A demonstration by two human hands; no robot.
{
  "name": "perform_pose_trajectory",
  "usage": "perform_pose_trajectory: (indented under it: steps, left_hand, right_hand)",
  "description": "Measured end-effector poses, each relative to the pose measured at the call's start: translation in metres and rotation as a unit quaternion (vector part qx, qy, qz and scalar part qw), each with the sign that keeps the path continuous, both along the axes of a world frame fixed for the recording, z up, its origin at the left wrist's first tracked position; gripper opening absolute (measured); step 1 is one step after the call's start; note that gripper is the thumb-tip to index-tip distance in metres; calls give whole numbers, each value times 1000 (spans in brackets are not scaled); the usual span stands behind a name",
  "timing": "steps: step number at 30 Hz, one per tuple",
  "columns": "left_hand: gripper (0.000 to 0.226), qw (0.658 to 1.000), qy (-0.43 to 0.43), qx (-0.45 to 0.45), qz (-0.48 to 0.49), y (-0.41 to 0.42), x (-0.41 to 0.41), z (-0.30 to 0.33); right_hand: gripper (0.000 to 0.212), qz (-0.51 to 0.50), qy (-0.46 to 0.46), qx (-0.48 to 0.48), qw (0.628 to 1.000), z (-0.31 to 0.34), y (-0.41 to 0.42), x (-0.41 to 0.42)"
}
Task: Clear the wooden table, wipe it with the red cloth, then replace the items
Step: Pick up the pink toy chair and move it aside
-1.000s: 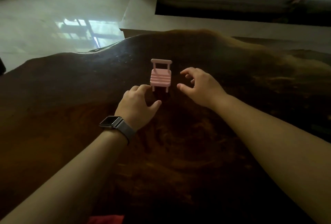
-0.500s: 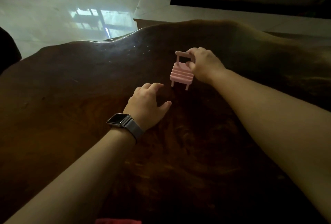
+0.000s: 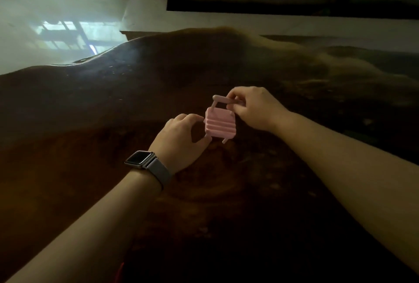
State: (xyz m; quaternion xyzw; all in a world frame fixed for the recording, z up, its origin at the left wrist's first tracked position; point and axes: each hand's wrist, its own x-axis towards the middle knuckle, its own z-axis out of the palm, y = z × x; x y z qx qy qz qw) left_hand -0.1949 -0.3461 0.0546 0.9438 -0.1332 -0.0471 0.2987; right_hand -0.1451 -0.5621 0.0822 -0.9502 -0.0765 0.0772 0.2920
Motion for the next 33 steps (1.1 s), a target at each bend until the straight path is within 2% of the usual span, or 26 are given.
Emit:
perform_pose_trajectory:
  steps: [3,9,22,33]
  left_hand:
    - [60,1000,3,-11,-27,-45,-20,5]
    - [58,997,23,-16,-66,-122,-55,7]
    - [59,992,35,8,-121,-238,-105,16]
    - [61,982,37,0,-183,-386,-138,6]
  right_hand:
    - [11,-29,7,-14,999,8,-59,-35]
    - [11,-87,24,-38,995,15,-158,-93]
    - [13,-191,5,-33,981,27,-315,-173]
    - [19,-289,6,-29,957,28,-448,-259]
